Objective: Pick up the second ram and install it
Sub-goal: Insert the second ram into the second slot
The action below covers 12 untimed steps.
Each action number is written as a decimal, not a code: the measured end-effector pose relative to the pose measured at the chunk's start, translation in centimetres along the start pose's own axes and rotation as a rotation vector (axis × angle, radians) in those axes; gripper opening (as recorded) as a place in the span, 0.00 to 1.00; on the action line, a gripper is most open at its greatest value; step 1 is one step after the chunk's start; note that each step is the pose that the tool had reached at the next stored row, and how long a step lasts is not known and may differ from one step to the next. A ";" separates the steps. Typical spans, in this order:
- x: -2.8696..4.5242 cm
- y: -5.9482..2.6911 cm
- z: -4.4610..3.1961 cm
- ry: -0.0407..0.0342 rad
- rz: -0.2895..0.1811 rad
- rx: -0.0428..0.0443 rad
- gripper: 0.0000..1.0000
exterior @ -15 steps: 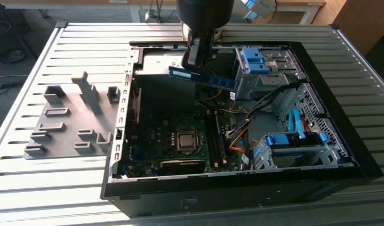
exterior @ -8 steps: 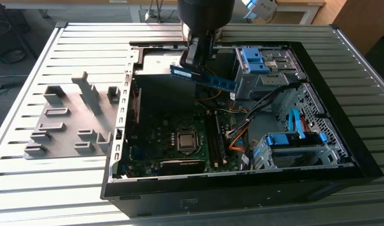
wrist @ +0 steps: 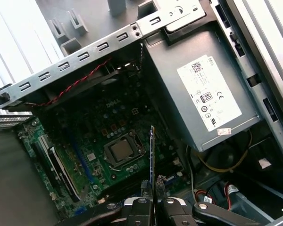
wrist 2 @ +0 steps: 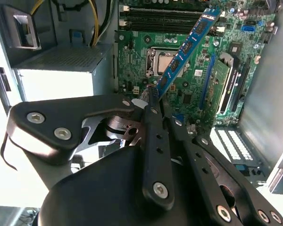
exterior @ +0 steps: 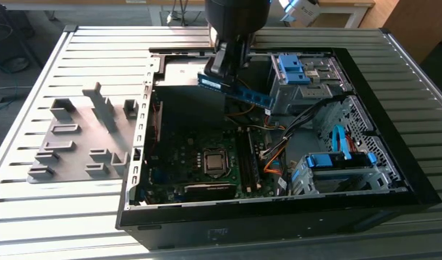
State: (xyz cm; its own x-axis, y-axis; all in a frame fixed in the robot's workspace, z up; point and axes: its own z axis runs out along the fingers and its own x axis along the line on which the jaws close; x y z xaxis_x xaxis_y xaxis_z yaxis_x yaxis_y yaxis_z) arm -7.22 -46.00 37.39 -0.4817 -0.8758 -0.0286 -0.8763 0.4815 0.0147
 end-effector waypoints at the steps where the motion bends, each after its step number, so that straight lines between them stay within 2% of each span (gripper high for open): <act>1: 0.00 -0.01 0.00 -0.0001 0.010 0.0003 0.14; 12: -0.06 -0.10 0.07 -0.0017 0.117 0.0033 0.14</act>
State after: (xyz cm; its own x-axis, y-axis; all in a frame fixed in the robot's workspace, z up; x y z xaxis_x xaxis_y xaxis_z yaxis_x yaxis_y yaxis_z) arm -7.11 -46.00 37.32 -0.5810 -0.8134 -0.0285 -0.8139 0.5808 0.0147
